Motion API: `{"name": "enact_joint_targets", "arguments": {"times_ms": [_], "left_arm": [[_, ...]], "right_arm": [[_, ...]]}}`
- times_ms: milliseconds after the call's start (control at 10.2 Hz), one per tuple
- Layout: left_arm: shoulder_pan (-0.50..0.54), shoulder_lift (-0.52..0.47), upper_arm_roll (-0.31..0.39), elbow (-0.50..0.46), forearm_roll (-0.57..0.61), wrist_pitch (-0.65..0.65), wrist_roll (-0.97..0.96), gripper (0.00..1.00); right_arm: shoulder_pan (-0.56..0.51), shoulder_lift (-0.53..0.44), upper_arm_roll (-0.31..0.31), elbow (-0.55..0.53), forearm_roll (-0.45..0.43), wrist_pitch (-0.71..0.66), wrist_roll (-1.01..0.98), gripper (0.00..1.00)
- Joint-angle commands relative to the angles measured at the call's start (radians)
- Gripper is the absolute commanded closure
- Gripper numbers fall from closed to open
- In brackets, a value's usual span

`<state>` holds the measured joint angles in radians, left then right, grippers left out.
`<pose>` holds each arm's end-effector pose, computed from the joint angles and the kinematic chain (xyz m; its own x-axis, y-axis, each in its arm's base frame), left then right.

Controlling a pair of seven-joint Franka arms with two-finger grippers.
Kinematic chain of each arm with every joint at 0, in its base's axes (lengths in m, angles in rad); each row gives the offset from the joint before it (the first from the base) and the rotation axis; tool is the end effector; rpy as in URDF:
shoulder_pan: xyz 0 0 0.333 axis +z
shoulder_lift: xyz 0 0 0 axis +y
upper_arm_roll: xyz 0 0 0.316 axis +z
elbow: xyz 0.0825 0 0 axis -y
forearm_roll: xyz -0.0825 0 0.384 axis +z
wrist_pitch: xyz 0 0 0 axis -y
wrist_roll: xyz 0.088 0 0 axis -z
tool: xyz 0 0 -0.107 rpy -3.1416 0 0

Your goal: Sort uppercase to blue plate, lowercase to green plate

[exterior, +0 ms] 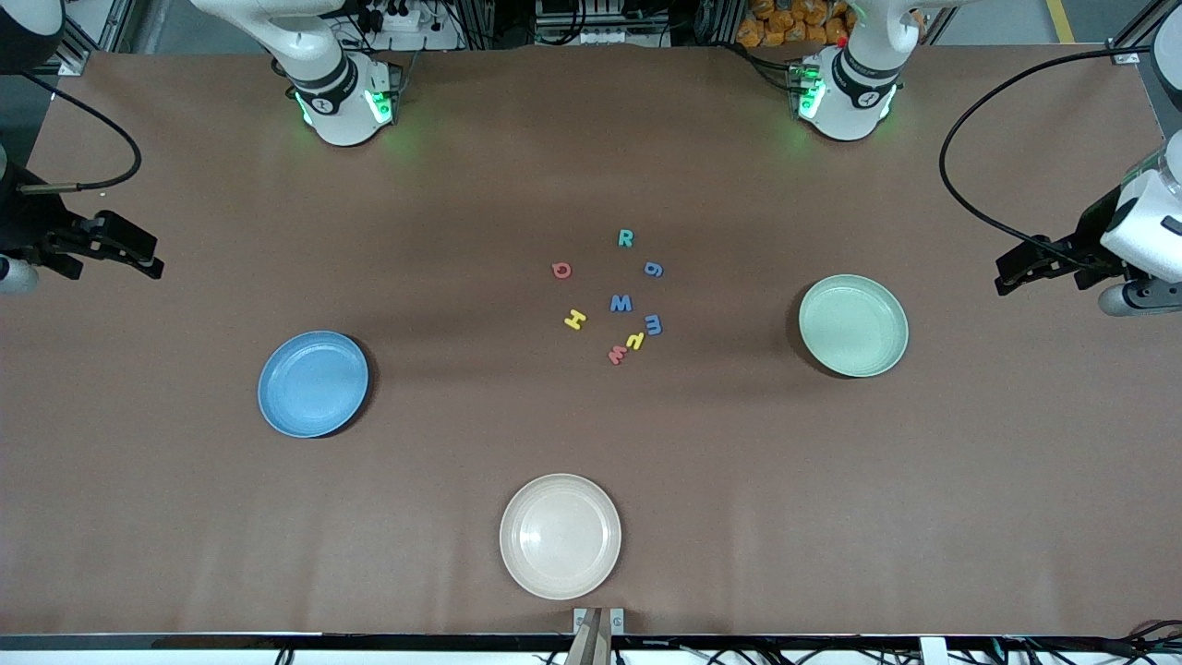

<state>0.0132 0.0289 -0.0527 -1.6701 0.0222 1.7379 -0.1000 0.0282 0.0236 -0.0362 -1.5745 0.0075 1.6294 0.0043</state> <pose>0.5747 -0.0203 0.5758 0.9975 0.0569 0.0407 0.0576 -0.9982 -0.0165 0.5673 -0.0035 0.6148 0.9994 -0.0127 0.0313 -0.0125 -0.9999 -0.0068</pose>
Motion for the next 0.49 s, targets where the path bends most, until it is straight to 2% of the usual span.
{"name": "enact_joint_targets", "arguments": {"times_ms": [0,393], "left_arm": [[-0.016,-0.009,0.013,0.029,0.030,-0.008,0.013,0.00],[-0.024,-0.004,0.010,0.030,0.028,-0.011,-0.001,0.00]], "right_arm": [[-0.010,-0.008,-0.001,0.004,0.014,-0.002,-0.007,0.00],[-0.010,-0.008,-0.001,0.002,0.012,-0.003,-0.007,0.00]]}}
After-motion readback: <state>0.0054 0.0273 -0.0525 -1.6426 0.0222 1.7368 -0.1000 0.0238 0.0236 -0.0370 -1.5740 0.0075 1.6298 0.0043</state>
